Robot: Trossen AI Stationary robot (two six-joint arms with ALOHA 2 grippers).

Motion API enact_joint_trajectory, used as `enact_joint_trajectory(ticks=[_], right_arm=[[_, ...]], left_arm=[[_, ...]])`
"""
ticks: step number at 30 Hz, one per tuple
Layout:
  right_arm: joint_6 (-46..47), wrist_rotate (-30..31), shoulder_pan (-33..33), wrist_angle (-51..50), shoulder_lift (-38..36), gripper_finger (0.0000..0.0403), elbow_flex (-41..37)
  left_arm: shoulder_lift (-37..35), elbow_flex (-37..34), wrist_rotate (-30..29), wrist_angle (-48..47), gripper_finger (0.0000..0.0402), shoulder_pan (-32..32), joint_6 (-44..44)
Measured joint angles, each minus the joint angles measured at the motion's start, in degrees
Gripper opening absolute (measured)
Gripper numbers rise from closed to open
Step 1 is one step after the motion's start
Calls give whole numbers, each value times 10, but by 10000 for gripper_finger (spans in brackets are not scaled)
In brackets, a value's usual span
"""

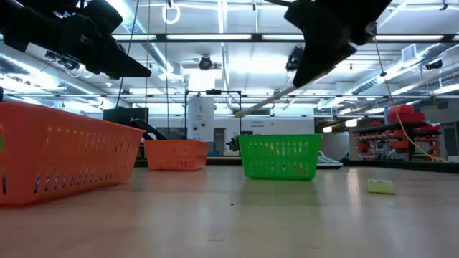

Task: Sort crayons/erasers/pens/pencils in bins
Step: Put the white pencil into the right green basket

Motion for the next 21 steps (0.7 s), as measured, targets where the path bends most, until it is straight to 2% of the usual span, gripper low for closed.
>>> enact_joint_trajectory(ticks=[3, 7, 9, 12, 14, 21], right_arm=[[34, 24, -2, -20, 8, 25, 0], [48, 95, -3, -4, 19, 25, -11], [61, 91, -12, -3, 24, 29, -22], [82, 47, -33, 4, 25, 38, -53], [87, 39, -45, 26, 25, 38, -82], [102, 101, -55, 152, 25, 39, -170]], left_arm=[[0, 0, 0, 0, 32, 0, 0], [0, 0, 0, 0, 27, 0, -1], [0, 0, 0, 0, 26, 0, -3], [0, 0, 0, 0, 28, 0, -2], [0, 0, 0, 0, 30, 0, -2], [0, 0, 0, 0, 32, 0, -2]])
